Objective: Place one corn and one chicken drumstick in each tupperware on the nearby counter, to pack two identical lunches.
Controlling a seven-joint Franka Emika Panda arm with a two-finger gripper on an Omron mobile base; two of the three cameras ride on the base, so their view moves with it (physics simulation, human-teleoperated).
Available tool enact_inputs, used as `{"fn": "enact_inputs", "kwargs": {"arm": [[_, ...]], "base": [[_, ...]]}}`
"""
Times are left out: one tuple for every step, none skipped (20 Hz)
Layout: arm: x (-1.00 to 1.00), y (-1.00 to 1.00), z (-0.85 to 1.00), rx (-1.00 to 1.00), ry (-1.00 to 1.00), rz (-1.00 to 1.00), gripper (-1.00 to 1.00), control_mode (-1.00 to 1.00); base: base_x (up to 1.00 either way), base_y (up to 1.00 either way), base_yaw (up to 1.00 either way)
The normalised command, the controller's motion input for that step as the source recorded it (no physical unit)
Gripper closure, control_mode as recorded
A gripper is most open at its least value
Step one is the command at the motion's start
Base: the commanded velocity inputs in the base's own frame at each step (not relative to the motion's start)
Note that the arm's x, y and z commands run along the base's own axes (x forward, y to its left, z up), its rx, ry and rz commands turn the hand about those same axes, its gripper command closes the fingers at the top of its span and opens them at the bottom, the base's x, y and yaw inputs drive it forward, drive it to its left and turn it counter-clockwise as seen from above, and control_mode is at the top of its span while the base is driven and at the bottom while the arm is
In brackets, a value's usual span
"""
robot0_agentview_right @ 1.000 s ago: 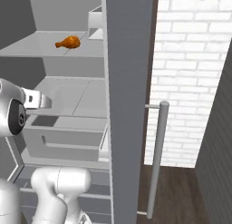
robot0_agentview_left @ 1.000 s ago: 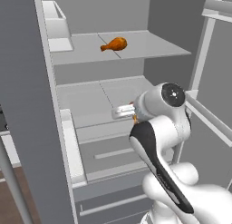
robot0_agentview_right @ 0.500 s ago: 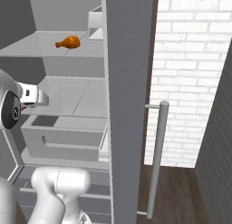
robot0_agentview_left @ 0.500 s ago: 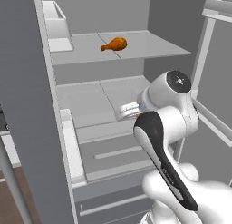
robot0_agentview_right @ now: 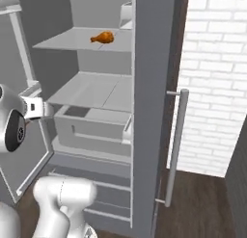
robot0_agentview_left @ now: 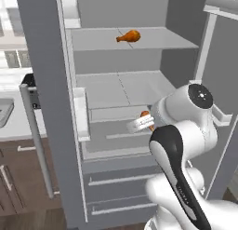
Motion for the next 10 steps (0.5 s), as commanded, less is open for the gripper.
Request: {"fn": "enact_inputs", "kwargs": {"arm": [[0.00,0.00,0.00,0.00,0.00,0.00,1.00,1.00],[0.00,0.00,0.00,0.00,0.00,0.00,1.00,1.00],[0.00,0.00,0.00,0.00,0.00,0.00,1.00,1.00],[0.00,0.00,0.00,0.00,0.00,0.00,1.00,1.00],[0.00,0.00,0.00,0.00,0.00,0.00,1.00,1.00],[0.00,0.00,0.00,0.00,0.00,0.00,1.00,1.00],[0.00,0.00,0.00,0.00,0.00,0.00,1.00,1.00],[0.00,0.00,0.00,0.00,0.00,0.00,1.00,1.00],[0.00,0.00,0.00,0.00,0.00,0.00,1.00,1.00],[0.00,0.00,0.00,0.00,0.00,0.00,1.00,1.00]], "base": [[-0.93,-0.04,0.51],[-0.90,-0.03,0.54],[-0.88,0.00,0.55],[-0.91,0.00,0.56],[-0.91,0.00,0.58],[-0.94,0.00,0.59],[-0.89,0.00,0.62],[-0.86,0.00,0.62],[-0.86,0.00,0.61],[-0.82,0.00,0.61]]}}
